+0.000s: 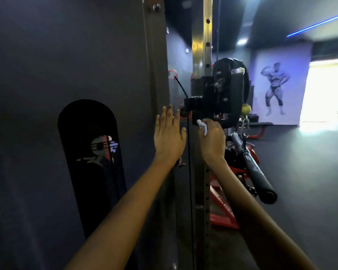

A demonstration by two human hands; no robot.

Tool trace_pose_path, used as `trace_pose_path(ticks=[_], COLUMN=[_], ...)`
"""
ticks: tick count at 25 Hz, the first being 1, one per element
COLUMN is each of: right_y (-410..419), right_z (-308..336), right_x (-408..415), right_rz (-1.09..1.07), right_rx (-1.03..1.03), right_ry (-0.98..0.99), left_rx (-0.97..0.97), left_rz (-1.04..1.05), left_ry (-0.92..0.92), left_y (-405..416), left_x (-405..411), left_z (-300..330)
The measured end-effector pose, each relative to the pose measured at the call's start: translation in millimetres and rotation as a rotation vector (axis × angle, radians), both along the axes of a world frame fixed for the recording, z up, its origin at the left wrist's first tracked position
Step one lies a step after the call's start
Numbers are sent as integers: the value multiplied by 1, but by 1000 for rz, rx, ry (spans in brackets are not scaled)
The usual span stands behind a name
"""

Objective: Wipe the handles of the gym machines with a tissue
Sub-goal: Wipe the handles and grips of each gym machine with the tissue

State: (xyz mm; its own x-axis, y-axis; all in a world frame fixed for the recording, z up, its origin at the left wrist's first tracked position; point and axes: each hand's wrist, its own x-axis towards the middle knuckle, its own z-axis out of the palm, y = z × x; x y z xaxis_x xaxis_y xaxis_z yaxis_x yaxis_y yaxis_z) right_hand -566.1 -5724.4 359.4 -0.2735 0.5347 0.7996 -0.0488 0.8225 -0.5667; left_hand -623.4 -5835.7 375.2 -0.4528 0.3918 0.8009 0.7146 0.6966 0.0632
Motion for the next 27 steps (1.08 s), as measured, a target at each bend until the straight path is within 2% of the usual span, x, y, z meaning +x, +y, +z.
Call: trace_pose_path(ticks=[4, 7, 10, 14, 17, 18, 20, 21, 24, 27], right_y=[25, 45, 62, 87, 109, 119, 141, 148, 143, 141], right_z=[27, 45, 60, 76, 99, 98, 76, 58, 36, 77], right_x=[-8, -15, -17, -13, -8, -7, -7, -8, -6, 1], right_rz=[-131, -222, -352, -393, -509, -489, -614, -641, -610, -600], right_rx=[25, 58, 193, 190, 456, 566, 957, 1043, 1187, 1139], right_ry=[106, 132, 77, 66, 74, 14, -205, -323, -481, -338], left_rx=[27, 34, 42, 18, 20, 7, -25, -29, -14, -9], left_rz=[-38, 56, 158, 301, 333, 339, 347, 348, 350, 348], left_ry=[104, 125, 104, 247, 336, 345, 364, 378, 406, 430], left_y=[29, 48, 63, 78, 86, 87, 89, 90, 87, 89], left_x=[-38, -70, -97, -124, -138, -140, -143, -144, -146, -149], left_z=[36, 53, 55, 48, 48, 48, 48, 48, 43, 38])
